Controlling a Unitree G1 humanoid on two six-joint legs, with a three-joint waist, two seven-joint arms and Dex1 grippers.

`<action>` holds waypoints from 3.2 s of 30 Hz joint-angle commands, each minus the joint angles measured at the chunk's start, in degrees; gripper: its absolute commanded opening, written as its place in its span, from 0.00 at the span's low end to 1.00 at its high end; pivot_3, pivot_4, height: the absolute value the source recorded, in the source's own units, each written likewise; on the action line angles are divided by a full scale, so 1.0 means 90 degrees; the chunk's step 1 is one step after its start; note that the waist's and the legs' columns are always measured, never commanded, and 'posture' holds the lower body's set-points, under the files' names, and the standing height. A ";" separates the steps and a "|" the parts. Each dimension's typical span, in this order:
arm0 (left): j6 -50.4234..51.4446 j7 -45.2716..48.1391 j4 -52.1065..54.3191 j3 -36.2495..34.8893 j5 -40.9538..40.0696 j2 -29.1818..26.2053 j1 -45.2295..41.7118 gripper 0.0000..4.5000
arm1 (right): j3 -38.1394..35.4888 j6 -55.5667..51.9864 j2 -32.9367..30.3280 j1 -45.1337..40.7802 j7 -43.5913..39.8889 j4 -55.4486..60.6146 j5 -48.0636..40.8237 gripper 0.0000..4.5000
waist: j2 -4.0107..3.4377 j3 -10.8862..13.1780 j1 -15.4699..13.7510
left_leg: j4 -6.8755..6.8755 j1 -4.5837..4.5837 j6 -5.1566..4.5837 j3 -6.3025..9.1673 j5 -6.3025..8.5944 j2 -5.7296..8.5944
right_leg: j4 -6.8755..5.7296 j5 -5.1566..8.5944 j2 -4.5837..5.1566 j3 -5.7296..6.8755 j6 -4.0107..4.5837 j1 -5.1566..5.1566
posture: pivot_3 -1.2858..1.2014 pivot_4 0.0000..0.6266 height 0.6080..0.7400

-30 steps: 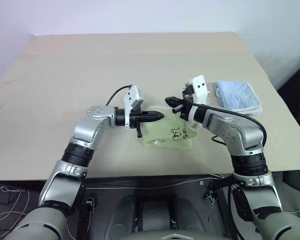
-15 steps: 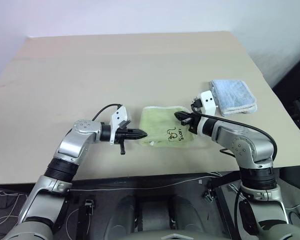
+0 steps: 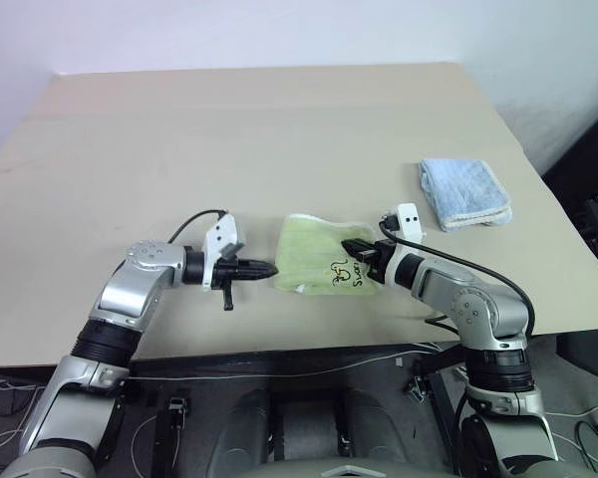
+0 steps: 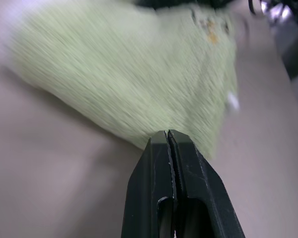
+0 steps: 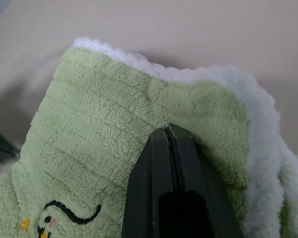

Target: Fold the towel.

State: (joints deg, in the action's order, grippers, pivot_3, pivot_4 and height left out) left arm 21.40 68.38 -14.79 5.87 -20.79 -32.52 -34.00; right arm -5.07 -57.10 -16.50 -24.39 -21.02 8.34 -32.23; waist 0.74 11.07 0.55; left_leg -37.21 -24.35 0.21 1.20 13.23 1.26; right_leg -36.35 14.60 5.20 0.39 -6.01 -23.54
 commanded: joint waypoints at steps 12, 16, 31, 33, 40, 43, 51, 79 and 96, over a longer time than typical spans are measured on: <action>0.0842 0.0668 0.0365 -0.0249 -0.0886 0.0478 -0.1275 0.01 | -0.0773 -0.0049 -0.0326 -0.0395 -0.0573 0.1297 -0.1219 0.00 | 0.0001 -0.0001 0.0017 | 0.0007 -0.0002 -0.0001 -0.0006 0.0001 -0.0004 | 0.0005 0.0000 -0.0008 -0.0002 -0.0004 0.0001 | 0.52 0.24 1.00; 0.0112 0.0529 0.0206 0.0176 -0.0318 0.0858 -0.1098 0.09 | -0.0740 0.0210 -0.0188 -0.0180 -0.0628 0.1178 -0.1327 0.00 | 0.0000 -0.0001 0.0010 | 0.0006 0.0004 -0.0001 -0.0005 0.0001 -0.0003 | 0.0008 -0.0001 -0.0007 -0.0003 -0.0004 0.0009 | 0.52 0.24 1.00; -0.1007 0.0234 -0.0368 0.0362 0.0057 0.1658 -0.0690 0.01 | -0.0234 0.1036 -0.0167 -0.0151 -0.0589 0.0328 -0.0623 0.00 | 0.0000 -0.0001 0.0012 | 0.0002 0.0003 -0.0001 -0.0007 0.0001 -0.0003 | 0.0003 -0.0001 -0.0007 -0.0005 -0.0004 0.0005 | 0.52 0.24 1.00; -0.1001 0.0286 -0.0391 0.0348 0.0039 0.1614 -0.0686 0.01 | -0.0226 0.1062 -0.0165 -0.0179 -0.0593 0.0291 -0.0607 0.00 | 0.0000 -0.0001 0.0019 | 0.0003 0.0004 -0.0001 -0.0007 0.0001 -0.0003 | 0.0002 -0.0001 -0.0008 -0.0005 -0.0004 0.0005 | 0.52 0.24 1.00; -0.1203 0.0147 -0.0441 0.0251 0.0111 0.1569 -0.0740 0.01 | -0.0215 0.1308 -0.0064 -0.0186 -0.0612 0.0170 -0.0467 0.00 | 0.0000 -0.0001 0.0012 | 0.0002 0.0005 -0.0001 -0.0007 0.0001 -0.0003 | 0.0001 -0.0001 -0.0008 -0.0005 -0.0004 0.0006 | 0.52 0.24 1.00; -0.2195 -0.0164 -0.1233 0.0637 0.0887 0.1634 -0.0409 0.01 | -0.0273 0.1628 0.0412 0.0073 -0.0614 -0.0517 -0.0470 0.00 | 0.0000 -0.0004 0.0010 | 0.0002 0.0012 -0.0001 -0.0007 0.0001 -0.0003 | 0.0001 -0.0001 -0.0008 -0.0005 -0.0004 0.0012 | 0.52 0.24 1.00; -0.2880 -0.0805 -0.1843 0.0510 0.1204 0.1709 0.0229 0.01 | 0.0658 0.2408 0.0764 0.0783 -0.0771 -0.0880 0.0388 0.00 | 0.0007 -0.0060 0.0042 | 0.0020 0.0083 -0.0001 -0.0015 0.0002 -0.0008 | 0.0007 0.0000 -0.0009 -0.0011 -0.0002 0.0071 | 0.52 0.24 1.00; 0.6457 -0.3806 0.0169 -0.2825 -0.2423 0.0960 -0.0503 0.99 | 0.0345 0.2233 -0.1799 -0.0292 -0.2347 -0.0326 0.0539 1.00 | 0.0013 -0.0042 0.0017 | 0.0023 0.0080 -0.0003 -0.0010 0.0005 -0.0012 | 0.0014 0.0001 -0.0013 -0.0011 -0.0004 0.0069 | 0.52 0.24 1.00; 0.7778 -0.3710 -0.0908 -0.2577 -0.2496 0.1791 -0.1019 0.99 | 0.0393 0.1790 -0.2739 -0.0224 -0.3345 -0.0029 0.0422 1.00 | 0.0016 -0.0040 -0.0046 | 0.0022 0.0082 0.0002 -0.0010 0.0007 0.0005 | 0.0023 0.0001 0.0008 -0.0011 -0.0004 0.0079 | 0.52 0.24 1.00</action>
State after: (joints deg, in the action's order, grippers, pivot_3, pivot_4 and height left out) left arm 90.15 33.42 -21.94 -20.09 -41.97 -17.38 -42.43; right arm 0.00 -41.35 -40.20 -25.73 -50.43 7.13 -28.28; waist 0.88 10.71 0.14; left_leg -37.01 -23.61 0.23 1.10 13.29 1.31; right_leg -36.12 14.61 5.28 0.29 -6.04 -22.82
